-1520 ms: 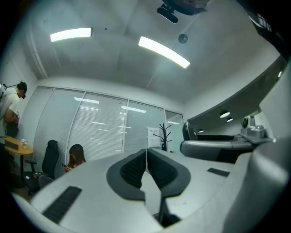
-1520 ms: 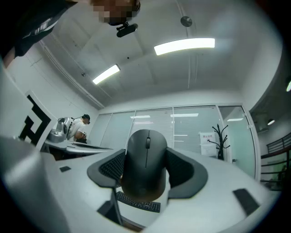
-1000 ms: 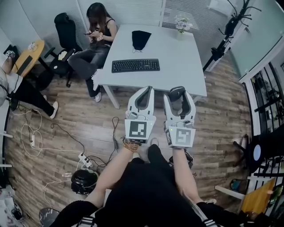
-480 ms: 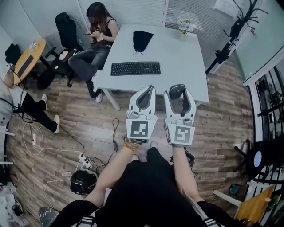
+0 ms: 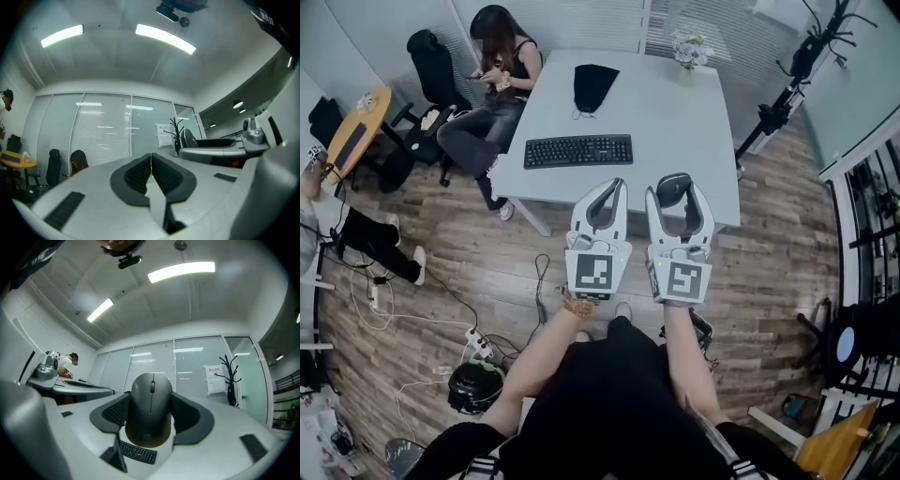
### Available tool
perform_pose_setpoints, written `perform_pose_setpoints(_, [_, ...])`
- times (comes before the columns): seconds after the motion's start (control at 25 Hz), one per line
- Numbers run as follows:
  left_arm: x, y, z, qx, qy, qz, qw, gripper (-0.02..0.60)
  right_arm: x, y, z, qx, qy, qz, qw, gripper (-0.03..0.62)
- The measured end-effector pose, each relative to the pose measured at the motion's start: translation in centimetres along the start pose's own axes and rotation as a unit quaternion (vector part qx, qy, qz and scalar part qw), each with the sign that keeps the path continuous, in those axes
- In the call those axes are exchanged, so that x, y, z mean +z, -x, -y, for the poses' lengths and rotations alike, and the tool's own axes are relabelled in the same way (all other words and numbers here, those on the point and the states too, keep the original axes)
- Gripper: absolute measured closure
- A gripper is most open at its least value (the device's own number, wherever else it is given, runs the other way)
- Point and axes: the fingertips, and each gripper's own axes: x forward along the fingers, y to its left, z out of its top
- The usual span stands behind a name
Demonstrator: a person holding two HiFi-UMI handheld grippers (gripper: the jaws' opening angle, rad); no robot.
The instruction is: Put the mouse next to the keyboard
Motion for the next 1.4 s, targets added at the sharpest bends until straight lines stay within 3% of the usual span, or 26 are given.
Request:
perform_pose_setpoints(0.36, [-1.2, -5.7, 0.6, 0.030, -0.003, -0.003, 0.9995, 0.569, -1.3, -4.7, 4.3, 0.018, -0.007, 0.002, 1.000, 0.315])
perform_pose_setpoints(0.52, [-1.6, -7.3, 0.3, 0.049, -0.007, 0.002, 0.9988, 0.569, -1.4, -6.1, 5.0, 0.034, -0.006, 0.027, 0.999, 0.315])
perform_pose_setpoints(0.76, [-3.1, -8.5, -1.0, 0.068, -0.004, -0.016, 0.9976, 0.569, -2.9, -8.4, 5.8, 0.047, 0.009, 0.017, 0.999, 0.315])
perform_pose_setpoints(1.4, [-5.8, -14.6, -4.2, 0.033, 0.000, -0.027, 0.9991, 0.569, -5.7, -15.3, 8.0, 0.010, 0.026, -0.007, 1.000, 0.315])
